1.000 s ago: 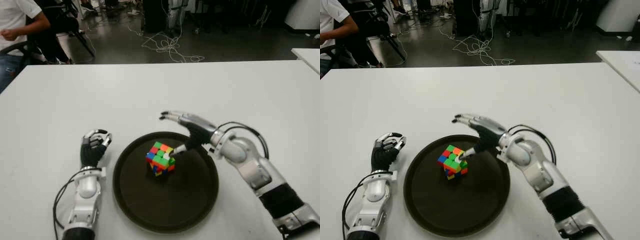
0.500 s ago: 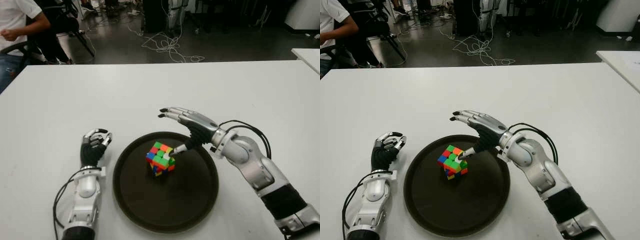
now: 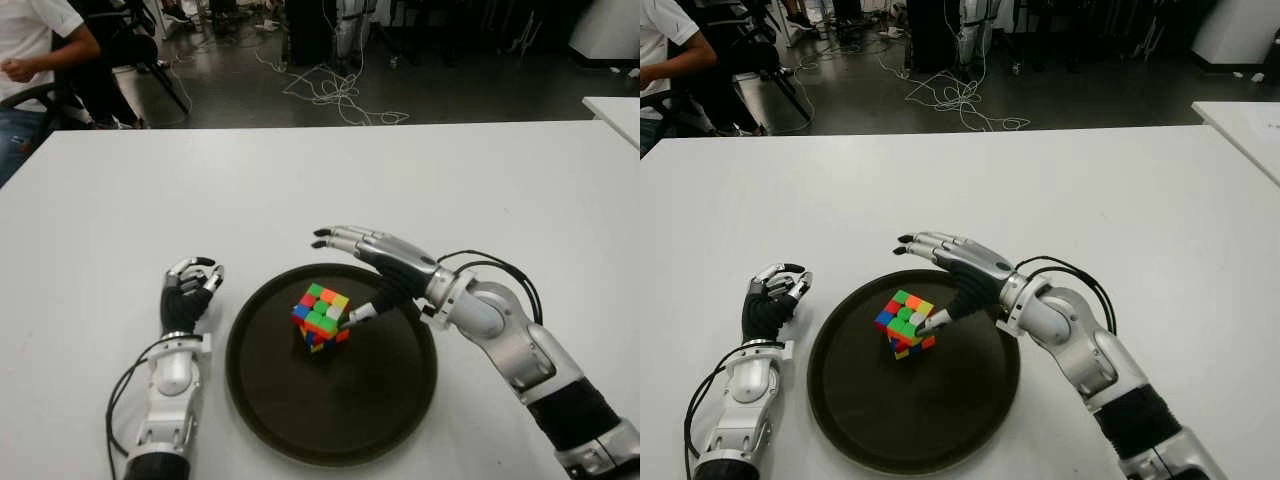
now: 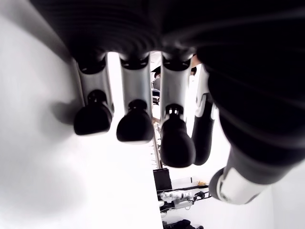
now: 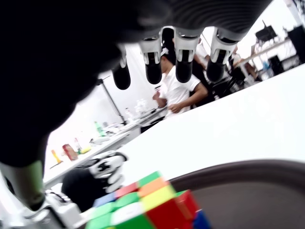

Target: Pick up the Rubik's Cube and put it in the plate

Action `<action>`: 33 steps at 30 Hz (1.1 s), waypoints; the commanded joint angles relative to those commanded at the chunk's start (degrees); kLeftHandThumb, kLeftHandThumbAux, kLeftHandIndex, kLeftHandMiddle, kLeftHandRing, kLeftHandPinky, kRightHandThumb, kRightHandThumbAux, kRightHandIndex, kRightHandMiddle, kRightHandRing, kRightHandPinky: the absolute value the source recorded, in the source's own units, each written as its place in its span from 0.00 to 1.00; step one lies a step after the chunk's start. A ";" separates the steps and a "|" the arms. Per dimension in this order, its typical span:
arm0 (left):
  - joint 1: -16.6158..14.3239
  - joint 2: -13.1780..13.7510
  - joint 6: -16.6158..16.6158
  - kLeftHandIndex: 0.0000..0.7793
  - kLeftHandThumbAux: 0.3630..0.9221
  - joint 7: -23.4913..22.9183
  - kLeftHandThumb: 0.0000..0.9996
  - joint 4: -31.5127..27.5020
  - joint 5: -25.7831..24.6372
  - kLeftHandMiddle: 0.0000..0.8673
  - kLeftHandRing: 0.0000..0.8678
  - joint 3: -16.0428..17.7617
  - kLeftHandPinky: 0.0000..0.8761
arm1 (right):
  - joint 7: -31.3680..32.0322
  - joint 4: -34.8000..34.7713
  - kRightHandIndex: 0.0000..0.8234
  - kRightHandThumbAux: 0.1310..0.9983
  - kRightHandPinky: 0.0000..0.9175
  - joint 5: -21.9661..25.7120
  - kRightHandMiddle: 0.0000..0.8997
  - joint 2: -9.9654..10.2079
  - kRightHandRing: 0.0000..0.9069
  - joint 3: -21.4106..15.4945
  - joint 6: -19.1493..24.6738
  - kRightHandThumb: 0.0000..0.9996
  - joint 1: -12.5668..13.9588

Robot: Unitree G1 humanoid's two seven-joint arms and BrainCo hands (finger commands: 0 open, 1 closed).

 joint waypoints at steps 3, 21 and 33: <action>-0.09 0.12 -0.16 0.57 0.62 0.34 0.71 0.20 0.48 0.91 0.94 -0.12 0.90 | -0.75 -2.30 0.00 0.54 0.00 0.71 0.00 -0.40 0.00 -1.46 -0.19 0.00 1.14; -0.16 0.27 0.21 0.57 0.62 -0.97 0.71 -0.14 -0.98 0.92 0.94 0.44 0.92 | -16.65 -0.97 0.00 0.63 0.00 5.26 0.00 -1.72 0.00 -20.64 -7.47 0.00 4.15; -0.47 0.93 0.30 0.57 0.62 -1.80 0.70 0.26 -1.33 0.92 0.95 0.56 0.92 | -23.32 2.54 0.00 0.68 0.00 8.11 0.00 -0.08 0.00 -26.95 -9.22 0.00 4.84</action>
